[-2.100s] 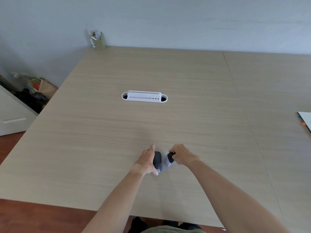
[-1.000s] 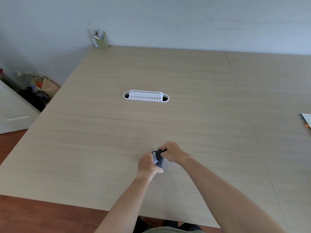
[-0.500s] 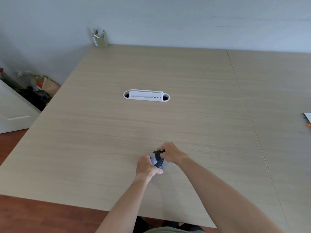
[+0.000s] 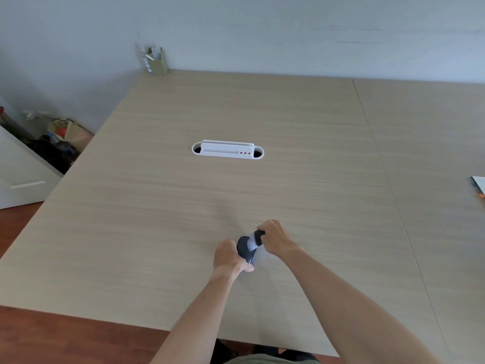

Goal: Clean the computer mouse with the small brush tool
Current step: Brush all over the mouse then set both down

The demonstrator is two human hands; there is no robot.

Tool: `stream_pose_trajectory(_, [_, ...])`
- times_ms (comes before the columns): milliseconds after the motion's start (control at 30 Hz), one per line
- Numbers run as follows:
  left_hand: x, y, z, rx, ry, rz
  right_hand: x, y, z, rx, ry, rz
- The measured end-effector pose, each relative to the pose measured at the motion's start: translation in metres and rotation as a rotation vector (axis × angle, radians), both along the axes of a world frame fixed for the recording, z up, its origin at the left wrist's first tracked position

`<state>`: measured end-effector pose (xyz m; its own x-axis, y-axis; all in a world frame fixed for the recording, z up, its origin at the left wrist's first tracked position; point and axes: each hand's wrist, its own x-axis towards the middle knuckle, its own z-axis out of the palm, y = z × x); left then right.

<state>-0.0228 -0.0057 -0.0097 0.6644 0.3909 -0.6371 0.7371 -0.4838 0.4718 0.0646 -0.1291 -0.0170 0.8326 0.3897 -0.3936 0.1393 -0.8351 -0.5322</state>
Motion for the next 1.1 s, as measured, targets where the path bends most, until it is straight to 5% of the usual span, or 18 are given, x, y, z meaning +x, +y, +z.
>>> stream_pose_trajectory(100, [-0.001, 0.0, -0.003, 0.001, -0.004, -0.002, 0.007, -0.001, 0.003, 0.026, -0.054, -0.107])
stream_pose_trajectory(267, [-0.002, -0.002, -0.007, -0.001, -0.066, -0.027, 0.001, 0.025, 0.014, 0.155, 0.12, 0.04])
stream_pose_trajectory(433, [-0.004, 0.0, -0.005, 0.036, -0.01, -0.017, 0.005, 0.013, 0.009, -0.102, -0.024, 0.021])
stream_pose_trajectory(600, [-0.003, 0.0, -0.006, 0.04, -0.006, -0.021, 0.01, 0.02, 0.014, 0.064, 0.052, 0.057])
stream_pose_trajectory(800, [-0.001, -0.001, -0.001, 0.083, -0.007, -0.037, 0.008, 0.004, 0.007, -0.084, 0.009, 0.023])
stream_pose_trajectory(967, [0.0, -0.002, -0.001, 0.079, -0.016, -0.045, 0.014, -0.003, 0.014, 0.2, 0.159, -0.062])
stream_pose_trajectory(1100, [0.001, -0.002, 0.0, 0.088, -0.002, -0.053, 0.003, -0.011, 0.005, 0.05, 0.122, 0.065])
